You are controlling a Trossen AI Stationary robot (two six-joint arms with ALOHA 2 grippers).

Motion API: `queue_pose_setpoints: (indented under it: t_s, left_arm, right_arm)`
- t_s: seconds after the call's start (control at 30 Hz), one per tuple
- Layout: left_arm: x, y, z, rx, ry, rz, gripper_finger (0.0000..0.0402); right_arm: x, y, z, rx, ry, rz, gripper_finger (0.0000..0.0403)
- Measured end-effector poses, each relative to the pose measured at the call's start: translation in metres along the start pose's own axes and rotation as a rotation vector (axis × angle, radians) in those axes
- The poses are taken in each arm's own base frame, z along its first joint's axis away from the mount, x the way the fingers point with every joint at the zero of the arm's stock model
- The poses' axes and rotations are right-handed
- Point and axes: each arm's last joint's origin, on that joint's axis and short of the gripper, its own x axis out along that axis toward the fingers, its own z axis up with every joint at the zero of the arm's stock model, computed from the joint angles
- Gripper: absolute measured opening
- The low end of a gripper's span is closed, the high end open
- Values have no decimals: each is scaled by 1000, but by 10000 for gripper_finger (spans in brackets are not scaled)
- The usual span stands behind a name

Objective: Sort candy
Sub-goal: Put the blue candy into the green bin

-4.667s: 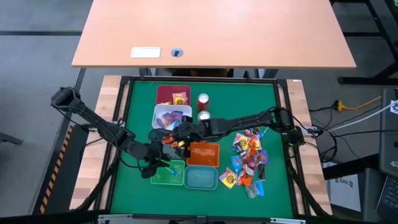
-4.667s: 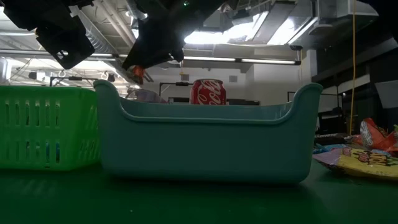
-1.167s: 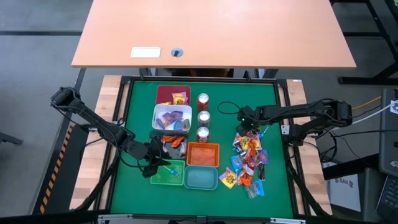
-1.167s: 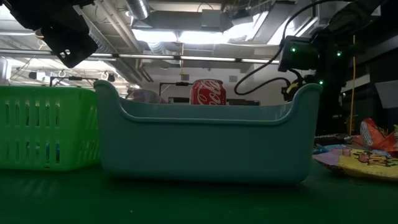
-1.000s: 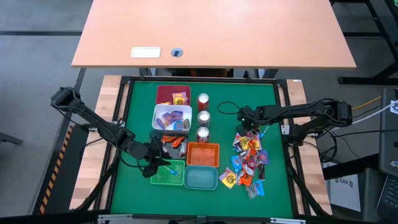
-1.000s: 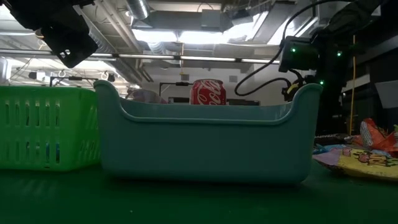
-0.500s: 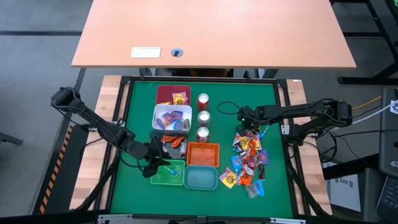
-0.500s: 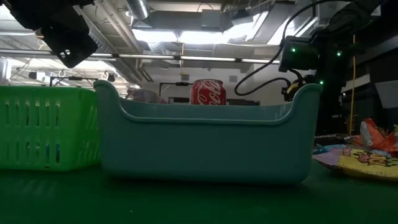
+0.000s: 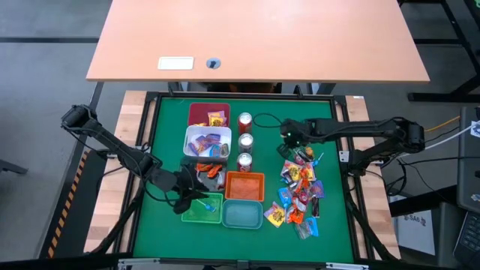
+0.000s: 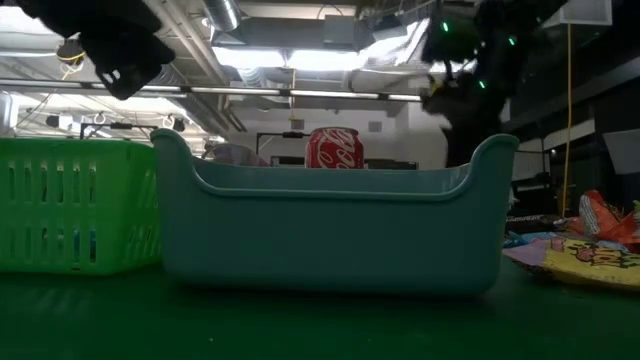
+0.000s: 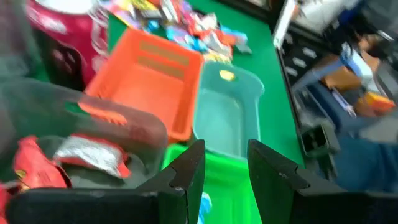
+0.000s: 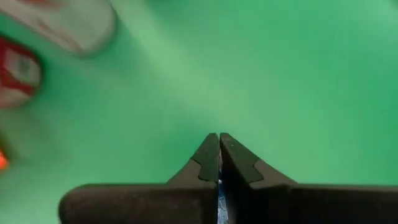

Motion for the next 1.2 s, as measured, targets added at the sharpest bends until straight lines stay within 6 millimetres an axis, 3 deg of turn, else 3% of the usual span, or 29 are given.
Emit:
queue_pose_setpoints:
  t_s: [0.17,0.37,0.63,0.83,1.2]
  left_arm:
    - [0,1,5,-7,-111,87,108]
    - [-1,0,15,124,-230,161,108]
    - [0,10,37,170,-382,237,108]
    - [2,24,50,200,-430,309,108]
    - [2,39,66,251,-491,357,108]
  right_arm:
    - [-30,9,34,-32,-146,32,1]
    - [-62,21,74,-67,-438,140,2]
    - [-85,39,102,-157,-801,384,2]
    - [-89,66,109,-249,-1000,464,2]
    - [-63,121,103,-376,-1160,564,3]
